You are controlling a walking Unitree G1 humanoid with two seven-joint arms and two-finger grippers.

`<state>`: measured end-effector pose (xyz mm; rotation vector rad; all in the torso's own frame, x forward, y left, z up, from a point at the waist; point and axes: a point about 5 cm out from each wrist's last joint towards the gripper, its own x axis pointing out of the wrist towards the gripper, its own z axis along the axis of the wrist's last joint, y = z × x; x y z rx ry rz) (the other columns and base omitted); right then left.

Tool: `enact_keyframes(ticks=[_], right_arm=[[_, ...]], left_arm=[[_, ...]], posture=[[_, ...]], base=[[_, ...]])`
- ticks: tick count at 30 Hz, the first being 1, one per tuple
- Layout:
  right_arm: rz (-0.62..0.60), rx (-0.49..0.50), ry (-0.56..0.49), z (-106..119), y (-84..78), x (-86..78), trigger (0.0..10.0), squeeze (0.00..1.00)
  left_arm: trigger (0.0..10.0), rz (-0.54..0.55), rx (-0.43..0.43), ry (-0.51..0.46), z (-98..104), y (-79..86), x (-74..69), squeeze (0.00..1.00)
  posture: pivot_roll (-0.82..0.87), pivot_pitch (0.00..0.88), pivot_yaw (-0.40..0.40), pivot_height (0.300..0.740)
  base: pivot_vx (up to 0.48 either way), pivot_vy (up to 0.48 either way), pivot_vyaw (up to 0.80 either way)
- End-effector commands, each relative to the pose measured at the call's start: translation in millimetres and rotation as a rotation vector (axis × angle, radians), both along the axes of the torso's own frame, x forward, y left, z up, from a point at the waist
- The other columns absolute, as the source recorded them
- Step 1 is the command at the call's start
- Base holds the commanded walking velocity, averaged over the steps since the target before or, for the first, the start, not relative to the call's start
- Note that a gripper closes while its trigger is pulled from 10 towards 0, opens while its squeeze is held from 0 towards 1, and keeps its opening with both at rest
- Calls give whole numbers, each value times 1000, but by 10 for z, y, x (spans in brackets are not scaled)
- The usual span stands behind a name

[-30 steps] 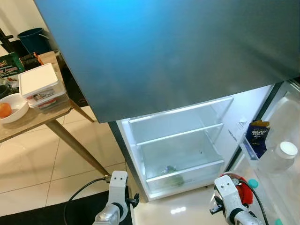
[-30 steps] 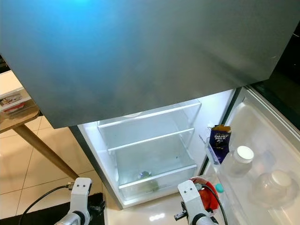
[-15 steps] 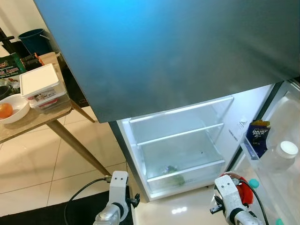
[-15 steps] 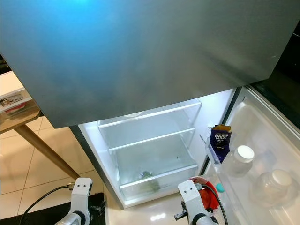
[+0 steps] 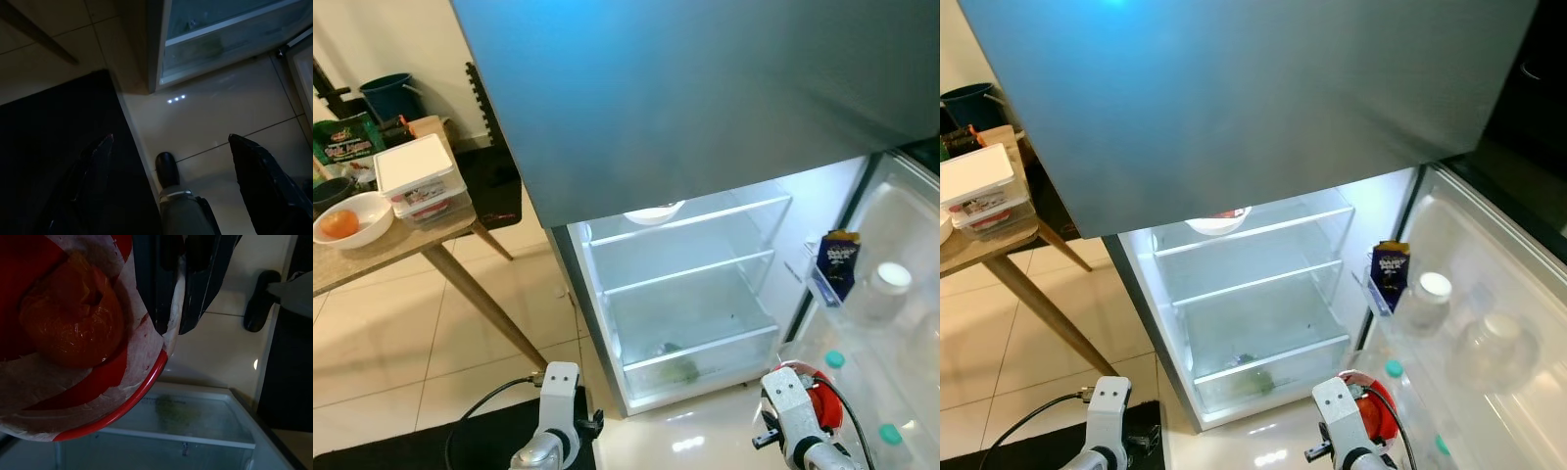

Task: Restocking fridge

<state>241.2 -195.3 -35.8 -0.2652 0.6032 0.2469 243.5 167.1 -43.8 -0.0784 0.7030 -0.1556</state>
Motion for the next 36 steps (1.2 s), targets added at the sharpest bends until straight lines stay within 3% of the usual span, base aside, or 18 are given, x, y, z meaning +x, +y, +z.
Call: enact_keyframes(ticks=[1,15,36], right_arm=[[4,3,-17,12,1,1,10000,0],[6,2,-19,13,-7,-2,10000,0],[11,-4,-21,25,-41,6,10000,0]], left_arm=[[10000,10,18,25,-42,93,-60,0],[10000,14,15,20,-34,98,-49,0],[10000,8,6,-17,41,50,7,0]], posture=[[-83,92,102,740],[-83,98,100,740],[-84,104,97,740]], base=[[-262,0,0],[-255,0,0],[0,0,0]])
